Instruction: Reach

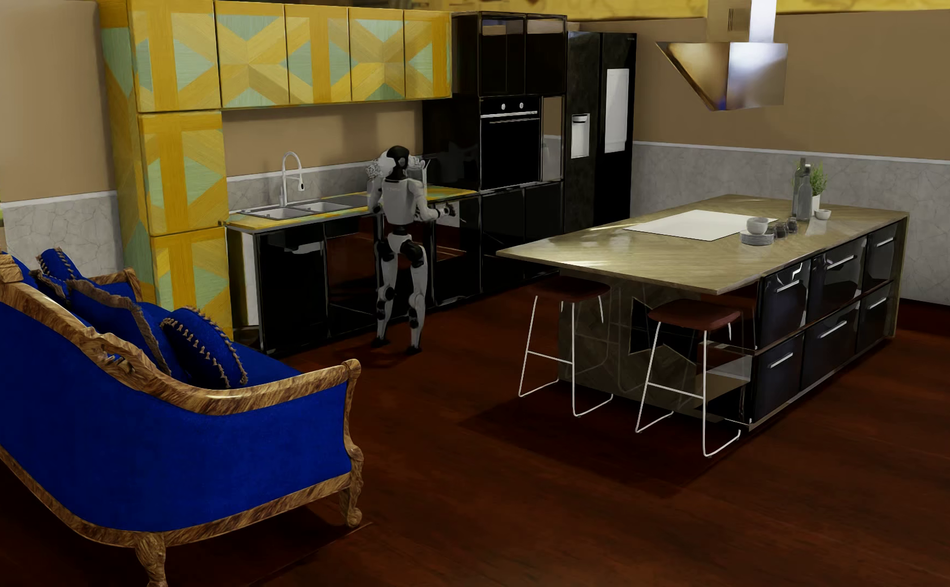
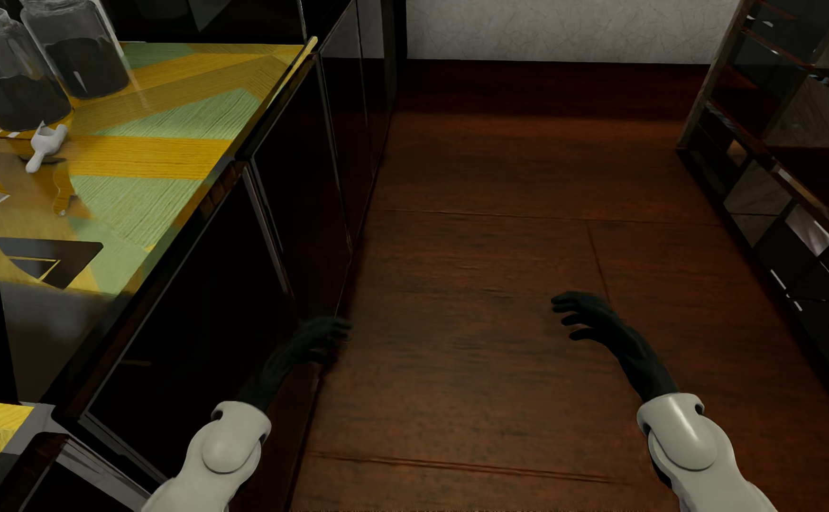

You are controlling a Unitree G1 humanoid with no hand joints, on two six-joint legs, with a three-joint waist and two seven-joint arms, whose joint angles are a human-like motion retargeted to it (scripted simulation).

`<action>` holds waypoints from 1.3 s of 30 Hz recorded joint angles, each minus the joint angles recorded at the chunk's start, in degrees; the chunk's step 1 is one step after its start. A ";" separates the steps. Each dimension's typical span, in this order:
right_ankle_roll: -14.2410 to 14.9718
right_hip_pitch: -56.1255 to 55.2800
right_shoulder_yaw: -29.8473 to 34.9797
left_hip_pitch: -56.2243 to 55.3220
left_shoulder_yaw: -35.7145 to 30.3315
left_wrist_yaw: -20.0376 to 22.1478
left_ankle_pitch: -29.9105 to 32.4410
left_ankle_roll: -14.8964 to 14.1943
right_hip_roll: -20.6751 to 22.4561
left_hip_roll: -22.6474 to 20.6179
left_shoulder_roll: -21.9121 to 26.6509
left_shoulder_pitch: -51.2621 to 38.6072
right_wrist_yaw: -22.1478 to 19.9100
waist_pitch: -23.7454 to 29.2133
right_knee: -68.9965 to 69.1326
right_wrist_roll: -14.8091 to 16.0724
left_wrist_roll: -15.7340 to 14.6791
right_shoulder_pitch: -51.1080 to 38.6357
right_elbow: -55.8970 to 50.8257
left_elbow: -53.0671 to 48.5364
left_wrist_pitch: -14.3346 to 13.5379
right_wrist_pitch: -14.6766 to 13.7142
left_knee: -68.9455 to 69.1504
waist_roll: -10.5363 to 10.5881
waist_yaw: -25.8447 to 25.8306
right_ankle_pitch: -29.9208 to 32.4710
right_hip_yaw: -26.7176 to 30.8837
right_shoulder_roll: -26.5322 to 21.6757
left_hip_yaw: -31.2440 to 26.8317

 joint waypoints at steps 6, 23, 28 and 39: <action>0.00 0.03 -10.53 0.39 10.10 0.00 0.24 0.00 0.13 -0.02 2.79 -5.74 0.00 0.03 0.22 0.00 0.00 -6.37 -7.72 -10.94 0.00 0.00 -0.63 -0.19 0.11 0.06 0.00 -3.12 0.00; 0.00 -0.61 -22.80 0.14 28.15 0.00 1.04 0.00 0.39 -0.27 17.26 -42.42 0.00 -0.43 0.27 0.00 0.00 -41.93 -10.81 -15.78 0.00 0.00 -0.99 0.52 0.71 0.79 0.00 -21.85 0.00; 0.00 -0.10 -19.65 0.65 23.07 0.00 0.88 0.00 0.70 -0.21 22.05 -53.83 0.00 -0.45 0.24 0.00 0.00 -54.70 -11.87 -15.47 0.00 0.00 -1.37 0.62 0.27 0.35 0.00 -26.42 0.00; 0.00 1.71 -2.95 2.47 8.42 0.00 1.83 0.00 1.36 -0.24 28.30 -78.64 0.00 -0.75 0.30 0.00 0.00 -81.95 -4.34 -5.13 0.00 0.00 -2.29 0.49 -0.40 -2.43 0.00 -33.07 0.00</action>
